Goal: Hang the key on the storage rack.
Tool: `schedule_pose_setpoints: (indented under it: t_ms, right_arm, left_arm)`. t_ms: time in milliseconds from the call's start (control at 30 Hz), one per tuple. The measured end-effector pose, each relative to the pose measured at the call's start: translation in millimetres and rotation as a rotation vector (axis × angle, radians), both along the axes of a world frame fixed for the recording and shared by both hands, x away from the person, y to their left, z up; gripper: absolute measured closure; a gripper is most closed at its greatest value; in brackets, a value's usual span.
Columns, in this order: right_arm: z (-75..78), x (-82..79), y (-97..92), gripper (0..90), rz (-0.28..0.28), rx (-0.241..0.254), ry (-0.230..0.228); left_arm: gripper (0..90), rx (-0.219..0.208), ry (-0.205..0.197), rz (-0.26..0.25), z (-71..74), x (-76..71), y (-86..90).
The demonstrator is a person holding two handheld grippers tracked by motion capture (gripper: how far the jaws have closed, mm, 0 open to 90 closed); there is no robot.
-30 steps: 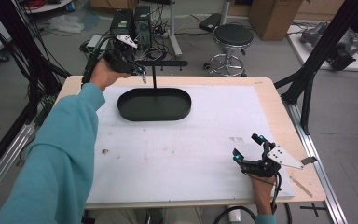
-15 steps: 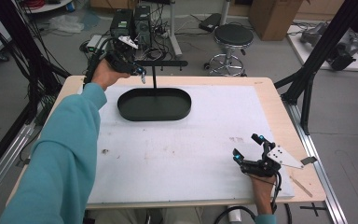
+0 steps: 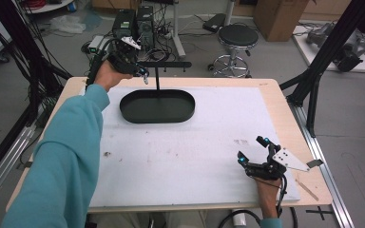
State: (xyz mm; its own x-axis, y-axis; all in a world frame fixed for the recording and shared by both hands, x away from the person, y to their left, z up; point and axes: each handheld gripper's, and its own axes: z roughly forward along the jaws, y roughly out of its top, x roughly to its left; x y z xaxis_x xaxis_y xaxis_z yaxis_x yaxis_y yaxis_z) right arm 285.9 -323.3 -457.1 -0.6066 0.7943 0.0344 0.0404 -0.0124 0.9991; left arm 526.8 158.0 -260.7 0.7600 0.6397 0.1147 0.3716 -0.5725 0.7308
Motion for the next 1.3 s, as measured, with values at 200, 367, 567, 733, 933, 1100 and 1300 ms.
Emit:
schedule_pose_setpoints:
  t_ms: [200, 367, 567, 733, 933, 1100, 1300]
  right_arm:
    - [0.0, 0.0, 0.0, 2.6, 0.000, 0.000, 0.000]
    - [-0.1, -0.1, 0.1, 2.6, -0.001, 0.003, 0.003]
    - [0.1, -0.2, 0.1, 2.6, 0.000, 0.003, 0.005]
    - [0.1, -0.2, 0.1, 2.6, 0.000, 0.003, 0.006]
    - [0.0, -0.1, 0.0, 2.6, 0.001, 0.000, 0.005]
    - [0.0, -0.1, -0.1, 2.6, 0.001, 0.001, 0.006]
    - [0.2, 0.0, 0.3, 2.6, 0.003, 0.005, 0.013]
  left_arm:
    - [88.2, -0.004, -0.003, 0.011, -0.7, 2.1, 1.9]
    - [88.3, -0.012, -0.013, 0.022, -1.9, 4.3, 1.6]
    - [88.2, -0.019, -0.014, 0.030, -3.2, 6.7, 1.9]
    - [88.2, -0.025, -0.026, 0.048, -4.6, 9.3, 1.1]
    - [87.8, -0.028, -0.034, 0.068, -6.6, 11.6, 0.9]
    - [74.1, -0.036, -0.098, 0.128, -4.5, 12.0, 1.6]
    - [49.5, -0.071, -0.182, 0.151, 2.7, 5.3, 6.0]
